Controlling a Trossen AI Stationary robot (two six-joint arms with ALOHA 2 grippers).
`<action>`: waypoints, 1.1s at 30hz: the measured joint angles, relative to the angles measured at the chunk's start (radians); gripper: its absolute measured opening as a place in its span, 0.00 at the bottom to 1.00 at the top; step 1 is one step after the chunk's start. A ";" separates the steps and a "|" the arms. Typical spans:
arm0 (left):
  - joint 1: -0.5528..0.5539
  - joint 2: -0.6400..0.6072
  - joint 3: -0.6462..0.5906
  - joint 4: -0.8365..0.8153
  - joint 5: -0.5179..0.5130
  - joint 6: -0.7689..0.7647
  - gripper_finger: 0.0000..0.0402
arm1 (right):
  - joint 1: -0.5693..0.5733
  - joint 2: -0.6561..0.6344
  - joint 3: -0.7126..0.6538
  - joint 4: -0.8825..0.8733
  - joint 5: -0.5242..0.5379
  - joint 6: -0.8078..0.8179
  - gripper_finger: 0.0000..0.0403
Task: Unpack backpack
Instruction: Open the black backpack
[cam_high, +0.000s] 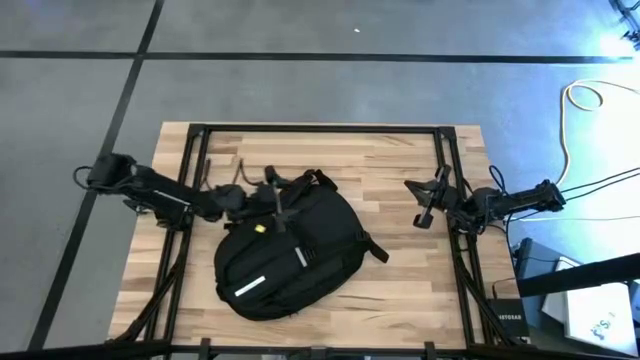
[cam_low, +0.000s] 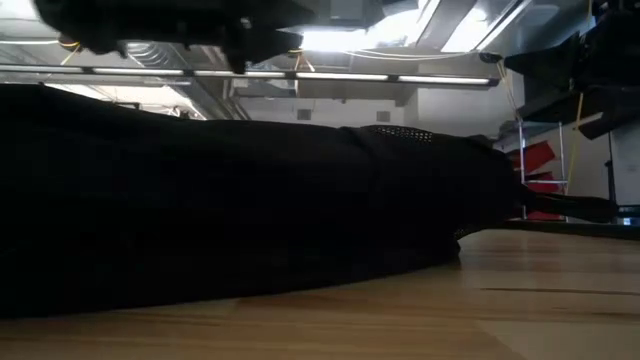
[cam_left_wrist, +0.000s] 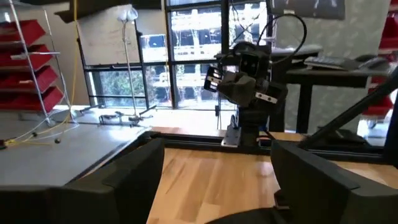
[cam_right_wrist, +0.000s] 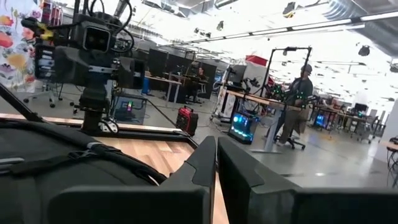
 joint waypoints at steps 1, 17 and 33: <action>0.000 0.032 0.028 -0.012 0.000 0.012 0.70 | 0.000 0.000 0.000 0.000 0.000 0.001 0.00; -0.113 0.501 0.586 -0.498 -0.258 0.247 0.70 | 0.002 0.062 0.000 -0.130 -0.002 0.040 0.00; -0.464 0.238 0.684 -1.364 -0.291 -0.243 0.70 | 0.003 0.238 0.000 -0.061 -0.176 0.255 0.00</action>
